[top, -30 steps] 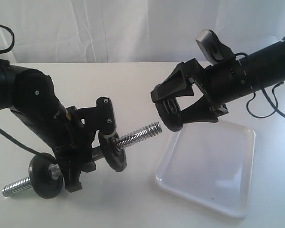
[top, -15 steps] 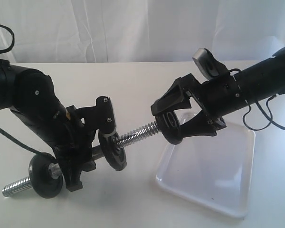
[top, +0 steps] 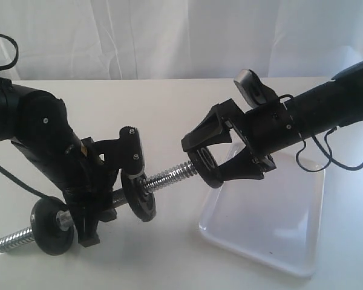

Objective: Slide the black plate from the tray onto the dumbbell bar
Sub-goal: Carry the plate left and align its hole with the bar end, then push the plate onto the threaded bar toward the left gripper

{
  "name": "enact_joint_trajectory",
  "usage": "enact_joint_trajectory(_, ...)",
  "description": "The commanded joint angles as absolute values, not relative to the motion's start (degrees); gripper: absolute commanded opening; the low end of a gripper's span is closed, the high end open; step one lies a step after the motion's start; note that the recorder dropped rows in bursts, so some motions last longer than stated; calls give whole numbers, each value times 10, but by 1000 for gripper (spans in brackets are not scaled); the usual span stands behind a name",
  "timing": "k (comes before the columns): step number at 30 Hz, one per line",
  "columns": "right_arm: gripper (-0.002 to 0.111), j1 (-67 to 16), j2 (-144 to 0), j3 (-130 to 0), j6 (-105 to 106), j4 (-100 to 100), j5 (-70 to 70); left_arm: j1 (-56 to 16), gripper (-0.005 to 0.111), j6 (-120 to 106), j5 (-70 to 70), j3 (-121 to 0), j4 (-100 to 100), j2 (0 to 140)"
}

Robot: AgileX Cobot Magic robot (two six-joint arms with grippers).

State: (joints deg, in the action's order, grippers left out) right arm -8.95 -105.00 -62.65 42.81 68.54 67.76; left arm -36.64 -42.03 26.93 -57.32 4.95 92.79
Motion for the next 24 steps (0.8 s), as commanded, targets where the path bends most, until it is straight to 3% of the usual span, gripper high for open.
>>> enact_joint_trajectory(1,0,-93,-1046,-626,437,728,700,-367,0,-376,221,-593,72,894)
enact_joint_trajectory(24,0,-93,-1061,-626,448,735,700,-367,0,-378,213,-593,84,893)
